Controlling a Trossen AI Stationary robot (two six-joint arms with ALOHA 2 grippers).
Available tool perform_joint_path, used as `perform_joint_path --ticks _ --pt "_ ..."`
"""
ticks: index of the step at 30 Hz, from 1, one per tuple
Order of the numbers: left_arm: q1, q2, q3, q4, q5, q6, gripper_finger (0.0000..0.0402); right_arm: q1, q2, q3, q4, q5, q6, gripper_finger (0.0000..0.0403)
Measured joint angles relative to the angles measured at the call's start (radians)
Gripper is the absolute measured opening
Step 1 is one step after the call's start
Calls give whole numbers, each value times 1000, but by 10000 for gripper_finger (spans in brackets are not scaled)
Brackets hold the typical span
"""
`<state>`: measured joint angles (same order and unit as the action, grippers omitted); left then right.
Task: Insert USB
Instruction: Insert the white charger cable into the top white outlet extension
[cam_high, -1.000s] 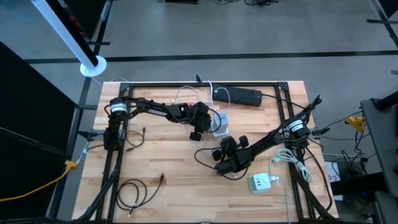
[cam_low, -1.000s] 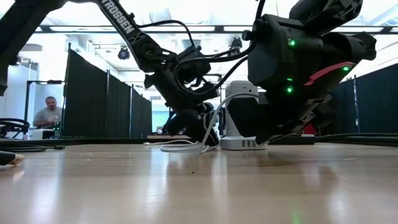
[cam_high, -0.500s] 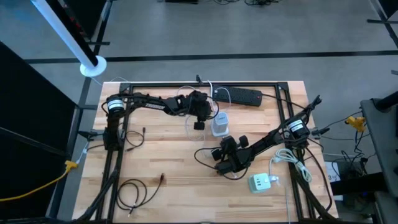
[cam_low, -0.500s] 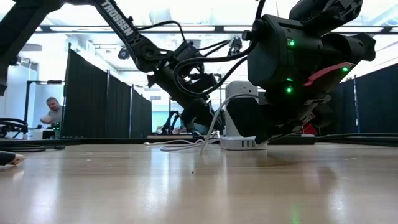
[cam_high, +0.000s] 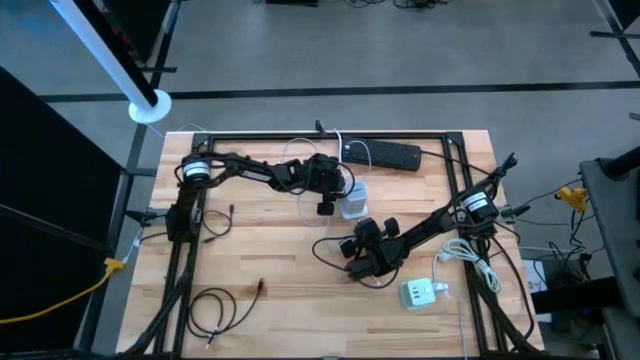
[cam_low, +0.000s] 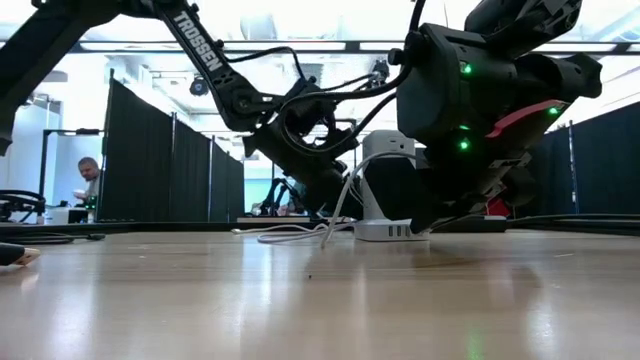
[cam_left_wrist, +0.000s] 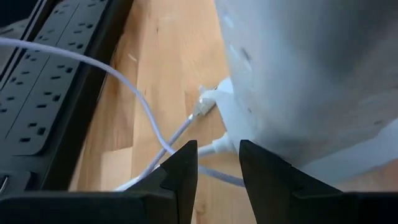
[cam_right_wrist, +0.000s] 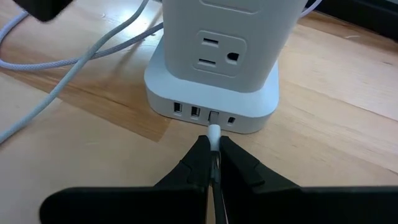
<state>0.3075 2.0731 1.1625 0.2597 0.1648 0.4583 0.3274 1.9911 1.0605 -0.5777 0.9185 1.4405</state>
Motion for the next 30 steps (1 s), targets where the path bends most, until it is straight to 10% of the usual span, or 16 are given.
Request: perform_joint_path --ticks 30 --pt "-17 2 0 -5 4 -23 109 -25 18 -7 67 27 -65 7"
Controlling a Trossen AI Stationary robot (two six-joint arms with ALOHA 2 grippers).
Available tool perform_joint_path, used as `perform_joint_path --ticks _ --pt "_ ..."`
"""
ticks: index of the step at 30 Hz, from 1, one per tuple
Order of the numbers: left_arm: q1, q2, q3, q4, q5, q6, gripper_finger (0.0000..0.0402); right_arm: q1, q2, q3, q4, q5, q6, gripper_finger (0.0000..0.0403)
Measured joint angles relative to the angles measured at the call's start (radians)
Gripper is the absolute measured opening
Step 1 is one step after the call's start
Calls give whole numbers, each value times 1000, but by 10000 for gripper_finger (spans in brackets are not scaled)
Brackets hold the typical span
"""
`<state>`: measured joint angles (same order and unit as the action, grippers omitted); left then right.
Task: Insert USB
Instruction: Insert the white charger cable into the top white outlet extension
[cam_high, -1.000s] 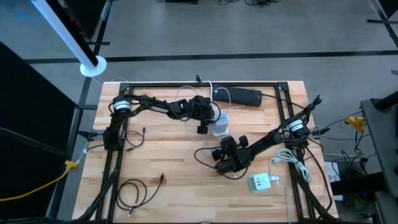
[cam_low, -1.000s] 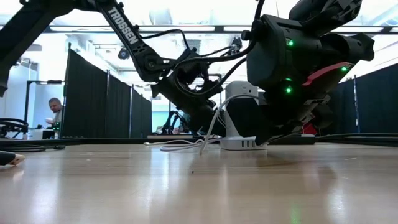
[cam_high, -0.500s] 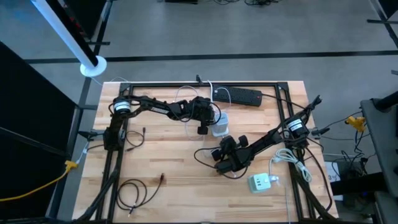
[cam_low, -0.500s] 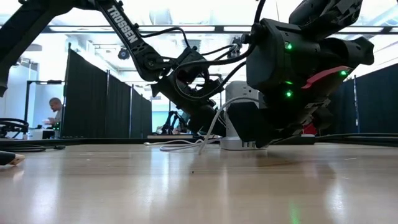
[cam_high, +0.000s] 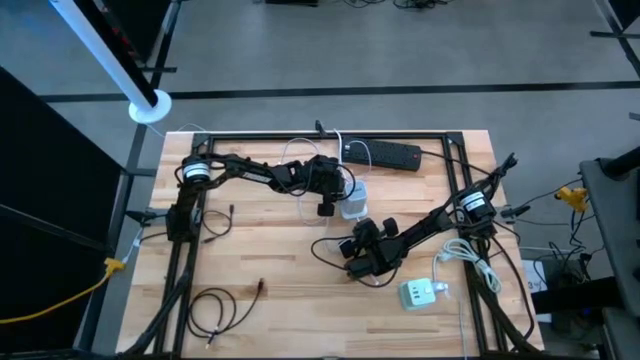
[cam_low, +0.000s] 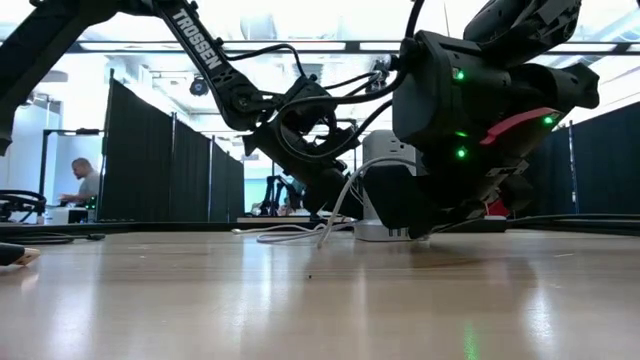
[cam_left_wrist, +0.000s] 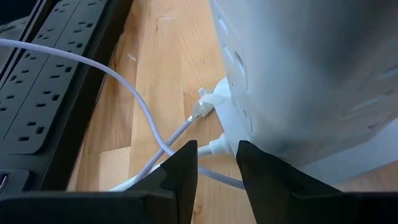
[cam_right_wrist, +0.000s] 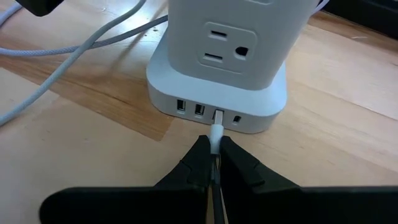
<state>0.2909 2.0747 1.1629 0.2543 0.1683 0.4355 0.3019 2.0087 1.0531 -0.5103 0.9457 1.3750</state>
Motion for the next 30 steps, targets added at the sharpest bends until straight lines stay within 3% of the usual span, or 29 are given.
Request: perform_joint_path --ticks 30 --pt "-1 0 1 -13 6 -4 109 -15 -12 -14 18 -33 -25 7"
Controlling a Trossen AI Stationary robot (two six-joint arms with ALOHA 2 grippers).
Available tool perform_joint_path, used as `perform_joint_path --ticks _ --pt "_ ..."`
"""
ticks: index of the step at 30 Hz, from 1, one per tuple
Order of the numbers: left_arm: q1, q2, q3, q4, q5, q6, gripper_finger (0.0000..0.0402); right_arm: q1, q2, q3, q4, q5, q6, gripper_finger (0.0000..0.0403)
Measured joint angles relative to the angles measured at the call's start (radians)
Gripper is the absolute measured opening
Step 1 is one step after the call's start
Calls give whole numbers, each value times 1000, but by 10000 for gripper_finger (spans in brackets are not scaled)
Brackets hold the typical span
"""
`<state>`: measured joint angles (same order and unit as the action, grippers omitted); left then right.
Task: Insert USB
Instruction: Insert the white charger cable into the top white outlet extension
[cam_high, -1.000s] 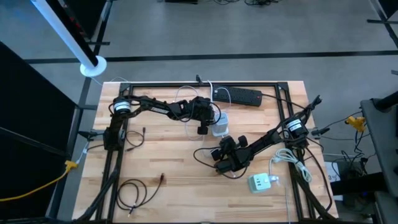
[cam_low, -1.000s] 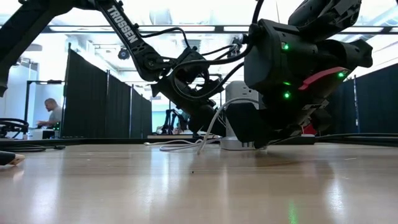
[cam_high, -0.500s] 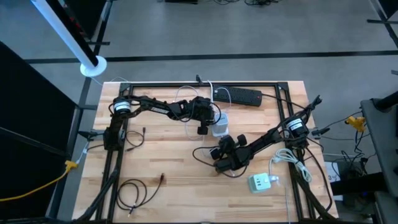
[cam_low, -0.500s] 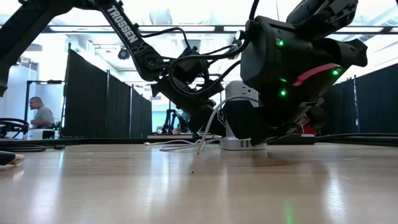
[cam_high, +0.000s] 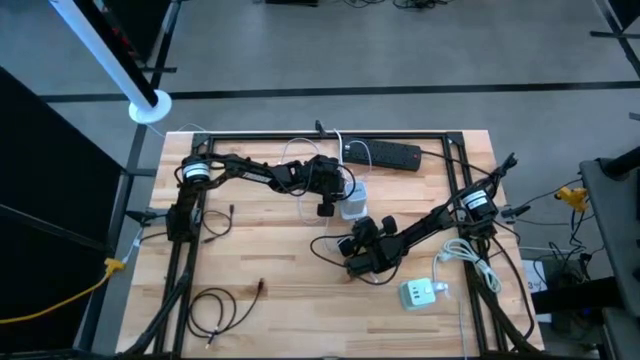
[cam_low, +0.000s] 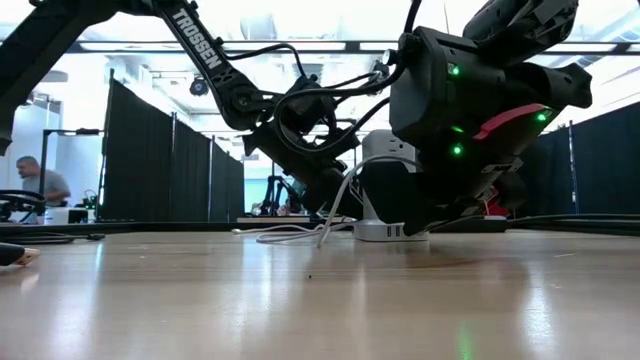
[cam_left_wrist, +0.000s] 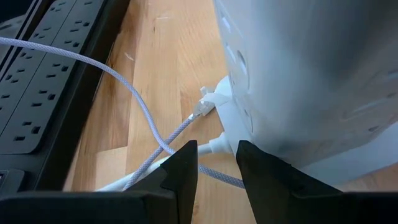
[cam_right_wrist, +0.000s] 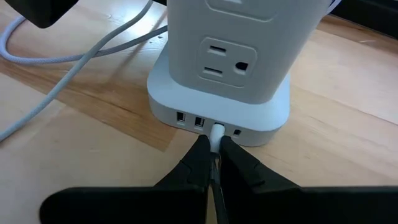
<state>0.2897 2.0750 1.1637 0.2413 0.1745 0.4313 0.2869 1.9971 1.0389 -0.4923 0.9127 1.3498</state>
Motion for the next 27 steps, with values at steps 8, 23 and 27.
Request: perform_joint_path --ticks 8,23,27 --pt "0 0 0 -1 0 0 110 -5 -14 -2 0 -5 -43 7" --pt "0 0 -1 -2 -1 0 110 -11 -29 -2 -6 8 -58 7" --pt "0 0 -1 -1 -1 1 110 -17 -26 -10 -5 1 -53 7"
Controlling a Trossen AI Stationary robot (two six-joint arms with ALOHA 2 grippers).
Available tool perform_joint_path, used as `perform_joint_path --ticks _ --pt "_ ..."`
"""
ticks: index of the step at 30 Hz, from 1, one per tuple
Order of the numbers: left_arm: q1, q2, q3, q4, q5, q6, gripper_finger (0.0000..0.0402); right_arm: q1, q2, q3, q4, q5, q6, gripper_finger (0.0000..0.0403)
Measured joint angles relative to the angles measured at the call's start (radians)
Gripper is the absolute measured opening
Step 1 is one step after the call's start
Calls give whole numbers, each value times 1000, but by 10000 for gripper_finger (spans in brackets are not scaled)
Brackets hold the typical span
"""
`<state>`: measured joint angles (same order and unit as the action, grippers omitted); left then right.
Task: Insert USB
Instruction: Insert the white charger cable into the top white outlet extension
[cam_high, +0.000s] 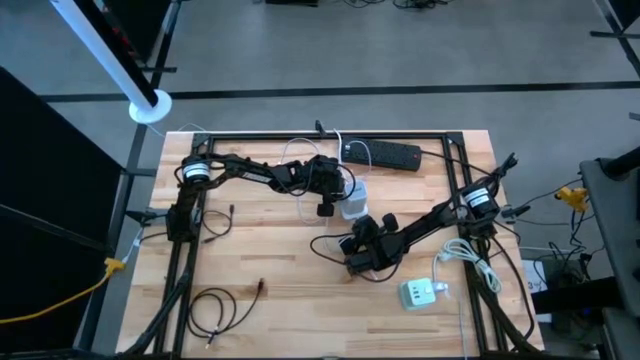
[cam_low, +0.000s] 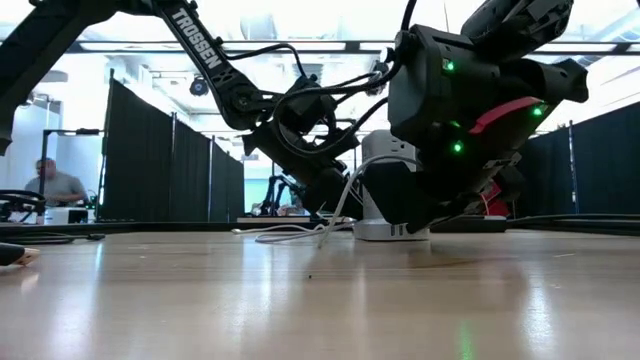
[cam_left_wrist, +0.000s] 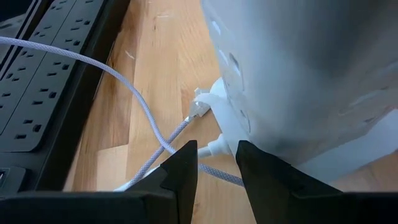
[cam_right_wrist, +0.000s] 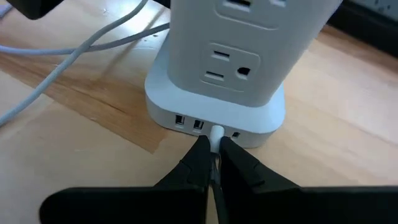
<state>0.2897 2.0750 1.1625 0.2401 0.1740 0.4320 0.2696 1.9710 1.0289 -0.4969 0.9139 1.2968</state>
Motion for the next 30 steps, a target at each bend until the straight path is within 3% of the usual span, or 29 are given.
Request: perform_joint_path --ticks 12,18,30 --pt "-1 0 0 3 0 7 110 -5 -16 -20 -3 -6 21 7" --pt "-1 0 0 4 1 14 110 -5 -17 -22 7 -16 -74 13" --pt "-4 -19 -2 -12 -38 27 110 6 -117 -22 -3 -76 -130 194"
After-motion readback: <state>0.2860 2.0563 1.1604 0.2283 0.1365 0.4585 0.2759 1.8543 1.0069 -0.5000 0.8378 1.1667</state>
